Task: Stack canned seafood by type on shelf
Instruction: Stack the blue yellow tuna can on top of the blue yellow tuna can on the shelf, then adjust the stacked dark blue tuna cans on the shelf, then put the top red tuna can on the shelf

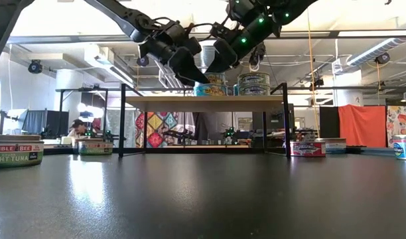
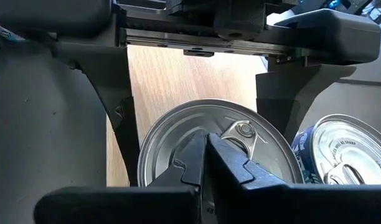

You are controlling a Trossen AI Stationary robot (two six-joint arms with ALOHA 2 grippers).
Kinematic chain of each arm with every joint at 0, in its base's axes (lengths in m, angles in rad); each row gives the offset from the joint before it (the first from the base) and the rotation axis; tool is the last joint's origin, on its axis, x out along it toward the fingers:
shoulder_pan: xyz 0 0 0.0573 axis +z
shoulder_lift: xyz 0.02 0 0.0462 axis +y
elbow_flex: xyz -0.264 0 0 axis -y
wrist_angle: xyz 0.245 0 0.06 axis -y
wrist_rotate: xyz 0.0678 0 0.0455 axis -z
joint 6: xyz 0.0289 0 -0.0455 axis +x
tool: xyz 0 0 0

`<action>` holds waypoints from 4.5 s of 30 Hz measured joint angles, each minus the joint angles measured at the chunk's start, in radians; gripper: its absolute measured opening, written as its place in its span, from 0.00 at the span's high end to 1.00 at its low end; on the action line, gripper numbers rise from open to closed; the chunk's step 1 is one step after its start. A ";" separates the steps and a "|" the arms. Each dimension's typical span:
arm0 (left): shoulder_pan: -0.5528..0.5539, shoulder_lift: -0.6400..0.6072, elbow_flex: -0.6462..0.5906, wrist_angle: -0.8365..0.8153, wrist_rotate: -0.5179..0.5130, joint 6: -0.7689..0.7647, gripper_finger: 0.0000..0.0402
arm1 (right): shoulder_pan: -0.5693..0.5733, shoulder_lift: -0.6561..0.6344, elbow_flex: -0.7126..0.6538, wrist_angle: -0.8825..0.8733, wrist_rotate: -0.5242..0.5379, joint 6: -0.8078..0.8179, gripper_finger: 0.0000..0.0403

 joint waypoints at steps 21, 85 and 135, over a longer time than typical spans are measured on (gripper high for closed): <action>0.011 -0.035 0.217 -0.491 -0.020 0.180 0.01 | -0.001 -0.004 -0.003 -0.028 -0.087 0.005 0.97; 0.013 -0.259 -0.354 0.352 -0.470 0.059 0.11 | 0.001 -0.100 0.000 0.092 -0.023 0.036 0.97; -0.007 -0.461 -0.373 0.355 -0.072 -0.102 0.18 | 0.279 -0.480 -0.144 -0.138 0.168 0.078 0.97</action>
